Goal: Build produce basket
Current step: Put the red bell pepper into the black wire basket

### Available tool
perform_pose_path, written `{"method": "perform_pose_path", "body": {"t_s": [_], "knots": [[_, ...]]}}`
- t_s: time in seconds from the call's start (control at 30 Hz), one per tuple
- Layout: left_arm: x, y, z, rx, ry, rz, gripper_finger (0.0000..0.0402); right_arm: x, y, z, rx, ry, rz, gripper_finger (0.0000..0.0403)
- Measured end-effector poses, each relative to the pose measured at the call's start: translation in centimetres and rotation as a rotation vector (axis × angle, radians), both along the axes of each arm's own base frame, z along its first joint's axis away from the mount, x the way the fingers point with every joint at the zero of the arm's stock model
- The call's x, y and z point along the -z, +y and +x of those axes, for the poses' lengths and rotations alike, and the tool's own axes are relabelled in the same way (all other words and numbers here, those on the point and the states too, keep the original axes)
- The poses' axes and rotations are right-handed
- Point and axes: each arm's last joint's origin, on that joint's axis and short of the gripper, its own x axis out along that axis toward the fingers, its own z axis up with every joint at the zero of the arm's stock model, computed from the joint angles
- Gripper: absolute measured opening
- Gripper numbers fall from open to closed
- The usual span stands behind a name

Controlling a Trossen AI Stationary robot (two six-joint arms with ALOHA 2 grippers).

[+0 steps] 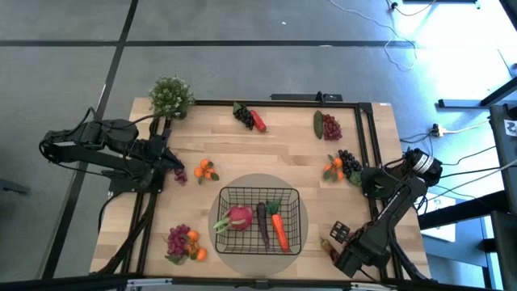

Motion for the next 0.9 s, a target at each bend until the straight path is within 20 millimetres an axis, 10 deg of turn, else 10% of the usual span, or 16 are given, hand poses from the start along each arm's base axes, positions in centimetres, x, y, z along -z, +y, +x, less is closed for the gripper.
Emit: {"method": "perform_pose_path", "body": {"t_s": [0.9], "knots": [[0.0, 0.0, 0.0, 0.000, 0.000, 0.000, 0.0000, 2.2, -0.1, -0.1, 0.134, -0.133, -0.050, 0.0344]]}}
